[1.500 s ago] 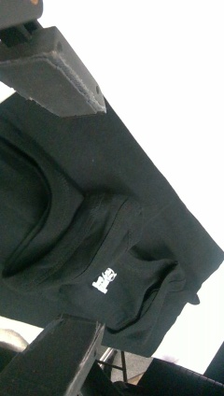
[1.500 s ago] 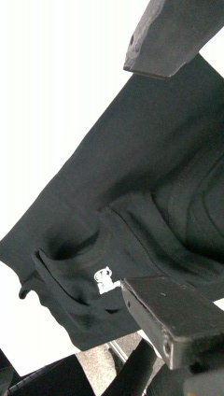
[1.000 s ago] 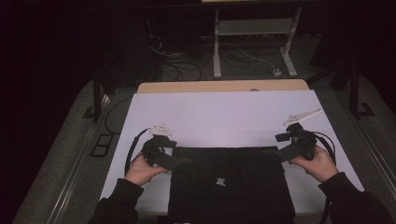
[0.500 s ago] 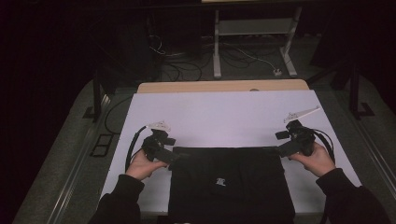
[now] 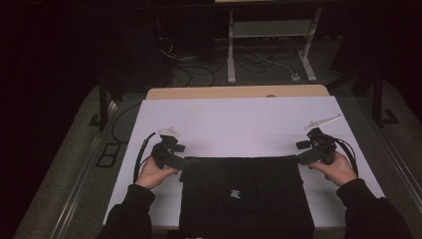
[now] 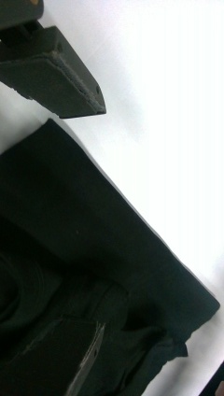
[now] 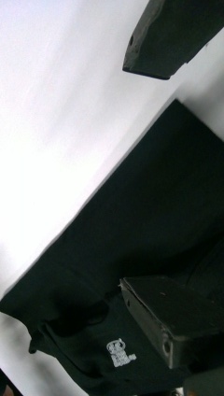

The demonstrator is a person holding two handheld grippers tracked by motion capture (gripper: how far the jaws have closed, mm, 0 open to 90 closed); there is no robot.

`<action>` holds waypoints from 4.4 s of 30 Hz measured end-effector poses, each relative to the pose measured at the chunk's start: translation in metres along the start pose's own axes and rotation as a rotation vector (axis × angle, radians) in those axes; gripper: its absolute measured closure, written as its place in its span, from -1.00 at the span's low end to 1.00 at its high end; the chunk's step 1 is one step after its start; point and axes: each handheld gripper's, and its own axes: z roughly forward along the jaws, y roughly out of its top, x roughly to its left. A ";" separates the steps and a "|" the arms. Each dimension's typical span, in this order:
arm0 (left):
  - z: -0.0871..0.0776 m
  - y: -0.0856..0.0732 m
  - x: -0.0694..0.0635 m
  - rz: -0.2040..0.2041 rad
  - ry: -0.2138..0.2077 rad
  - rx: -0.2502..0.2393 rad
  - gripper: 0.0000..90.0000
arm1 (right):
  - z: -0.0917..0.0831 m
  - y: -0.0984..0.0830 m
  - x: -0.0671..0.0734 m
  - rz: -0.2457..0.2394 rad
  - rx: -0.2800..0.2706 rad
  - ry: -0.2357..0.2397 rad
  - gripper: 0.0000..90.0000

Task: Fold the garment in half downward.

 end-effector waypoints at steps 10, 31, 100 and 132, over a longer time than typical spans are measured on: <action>0.004 -0.008 0.014 -0.014 0.019 -0.005 -1.00 | -0.001 -0.005 -0.020 0.045 -0.021 -0.010 -0.91; 0.014 -0.018 0.028 -0.027 -0.010 0.038 -0.67 | 0.006 -0.015 -0.038 0.041 0.043 -0.066 -0.59; 0.006 -0.007 0.011 0.118 0.276 0.061 0.95 | 0.016 -0.010 -0.030 0.047 0.071 -0.109 0.93; -0.017 0.048 0.026 0.103 0.362 0.029 0.95 | -0.002 0.057 -0.025 0.001 0.025 -0.275 0.94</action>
